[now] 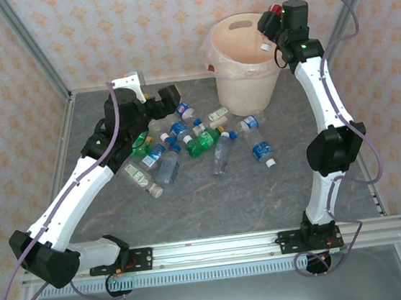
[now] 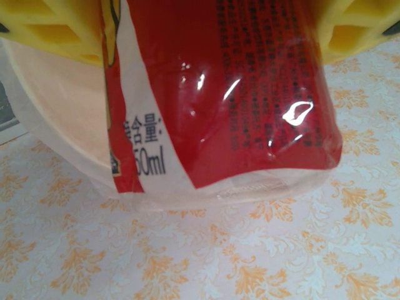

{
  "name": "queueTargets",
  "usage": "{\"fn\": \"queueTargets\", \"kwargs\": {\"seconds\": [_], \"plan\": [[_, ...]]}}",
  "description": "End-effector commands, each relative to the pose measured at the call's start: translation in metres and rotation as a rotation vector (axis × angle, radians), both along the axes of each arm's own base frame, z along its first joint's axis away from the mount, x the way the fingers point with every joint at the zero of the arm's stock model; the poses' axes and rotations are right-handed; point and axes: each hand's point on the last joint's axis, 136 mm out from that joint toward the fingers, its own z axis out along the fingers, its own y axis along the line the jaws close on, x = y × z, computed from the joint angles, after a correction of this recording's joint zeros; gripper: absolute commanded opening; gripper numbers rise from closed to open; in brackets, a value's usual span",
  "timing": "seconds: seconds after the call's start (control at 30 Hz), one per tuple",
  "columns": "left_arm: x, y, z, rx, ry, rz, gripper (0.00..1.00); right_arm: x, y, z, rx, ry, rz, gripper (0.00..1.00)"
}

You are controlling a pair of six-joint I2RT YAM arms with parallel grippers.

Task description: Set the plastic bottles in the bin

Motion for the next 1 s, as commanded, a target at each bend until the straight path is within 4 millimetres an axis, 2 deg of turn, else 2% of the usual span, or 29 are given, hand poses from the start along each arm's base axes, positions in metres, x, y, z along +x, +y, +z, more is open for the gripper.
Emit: {"fn": "queueTargets", "kwargs": {"seconds": [0.0, 0.17, 0.2, 0.27, 0.43, 0.67, 0.8, 0.97], "plan": [[-0.005, 0.003, 0.004, 0.022, -0.013, 0.007, 0.99, -0.002, -0.002, 0.013, -0.010, -0.022, -0.014, 0.63], [-0.005, 0.001, 0.004, 0.018, -0.012, -0.002, 0.99, -0.005, -0.002, 0.021, -0.017, -0.033, -0.009, 0.84], [-0.005, 0.001, 0.005, 0.020, -0.013, -0.002, 0.99, -0.007, -0.001, 0.024, -0.018, -0.038, -0.007, 0.92], [-0.004, 0.000, 0.005, 0.023, -0.014, -0.005, 0.99, -0.011, -0.001, 0.030, -0.021, -0.049, -0.003, 0.97], [-0.002, -0.008, 0.002, 0.019, -0.007, -0.041, 0.99, -0.027, -0.001, 0.044, -0.026, -0.067, 0.008, 1.00], [-0.004, -0.036, 0.000, -0.002, -0.009, -0.184, 0.99, -0.062, -0.004, 0.041, -0.028, -0.059, 0.014, 1.00], [-0.005, -0.056, -0.004, 0.012, -0.003, -0.258, 0.99, -0.086, -0.005, 0.030, -0.030, -0.044, 0.017, 1.00], [-0.005, -0.078, -0.012, 0.028, 0.014, -0.333, 0.99, -0.122, -0.006, 0.002, -0.038, 0.011, 0.030, 1.00]]}}
